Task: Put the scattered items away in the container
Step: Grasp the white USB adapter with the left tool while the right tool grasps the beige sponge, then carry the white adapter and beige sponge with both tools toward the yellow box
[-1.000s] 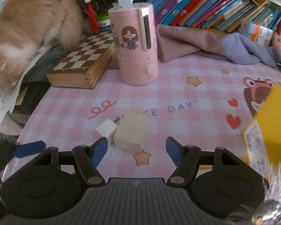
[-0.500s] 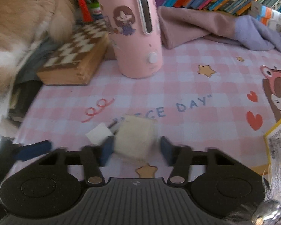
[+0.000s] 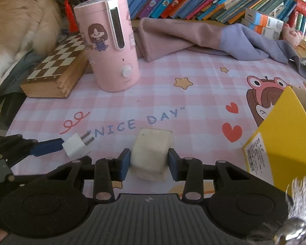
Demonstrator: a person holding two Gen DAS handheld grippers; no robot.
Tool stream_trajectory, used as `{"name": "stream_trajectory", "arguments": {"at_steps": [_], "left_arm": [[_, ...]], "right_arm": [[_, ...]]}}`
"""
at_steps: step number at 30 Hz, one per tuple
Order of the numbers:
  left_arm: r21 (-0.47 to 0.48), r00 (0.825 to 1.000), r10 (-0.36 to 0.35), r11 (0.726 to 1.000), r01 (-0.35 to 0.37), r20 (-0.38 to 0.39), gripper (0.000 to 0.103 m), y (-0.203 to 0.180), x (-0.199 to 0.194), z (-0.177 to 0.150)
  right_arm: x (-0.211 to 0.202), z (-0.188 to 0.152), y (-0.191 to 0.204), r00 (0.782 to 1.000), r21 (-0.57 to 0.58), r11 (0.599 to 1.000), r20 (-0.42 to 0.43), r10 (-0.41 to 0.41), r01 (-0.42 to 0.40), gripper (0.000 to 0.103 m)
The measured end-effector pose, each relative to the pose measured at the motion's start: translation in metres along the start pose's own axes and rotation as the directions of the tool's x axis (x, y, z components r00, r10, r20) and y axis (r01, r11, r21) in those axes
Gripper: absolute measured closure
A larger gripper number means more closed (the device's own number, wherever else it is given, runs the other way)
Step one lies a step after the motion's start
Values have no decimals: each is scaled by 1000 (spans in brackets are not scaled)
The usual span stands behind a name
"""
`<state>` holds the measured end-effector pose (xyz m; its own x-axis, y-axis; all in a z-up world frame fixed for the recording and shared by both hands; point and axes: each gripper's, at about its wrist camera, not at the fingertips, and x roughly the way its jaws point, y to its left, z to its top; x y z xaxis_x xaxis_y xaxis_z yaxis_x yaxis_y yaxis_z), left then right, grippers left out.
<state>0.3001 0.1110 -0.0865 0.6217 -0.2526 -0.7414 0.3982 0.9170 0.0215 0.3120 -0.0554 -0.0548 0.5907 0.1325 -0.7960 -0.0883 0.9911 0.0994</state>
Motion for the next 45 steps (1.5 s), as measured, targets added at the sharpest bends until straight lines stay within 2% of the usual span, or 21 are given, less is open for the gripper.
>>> {"name": "stream_trajectory", "arguments": {"at_steps": [4,13,20,29,45], "left_arm": [[-4,1000,10,1000,-10,-1,72,0,3,0],[-21,1000,-5,1000,6,13,78,3,-9,-1],[-43,999,-18,999,20,38,78,2,-25,-1],[-89,996,-48,995,55,78,78,2,-61,-5],[-122,985,-87,987,106,147,78,-22,-132,-19]], "right_arm": [[4,-4,0,1000,-7,1000,-18,-9,8,66],[12,-7,4,999,-54,998,-22,-37,36,62],[6,-7,8,999,-86,996,-8,-32,31,69],[-30,-5,10,999,-65,998,47,16,-13,69],[-103,-34,-3,990,-88,993,110,87,-77,69]]}}
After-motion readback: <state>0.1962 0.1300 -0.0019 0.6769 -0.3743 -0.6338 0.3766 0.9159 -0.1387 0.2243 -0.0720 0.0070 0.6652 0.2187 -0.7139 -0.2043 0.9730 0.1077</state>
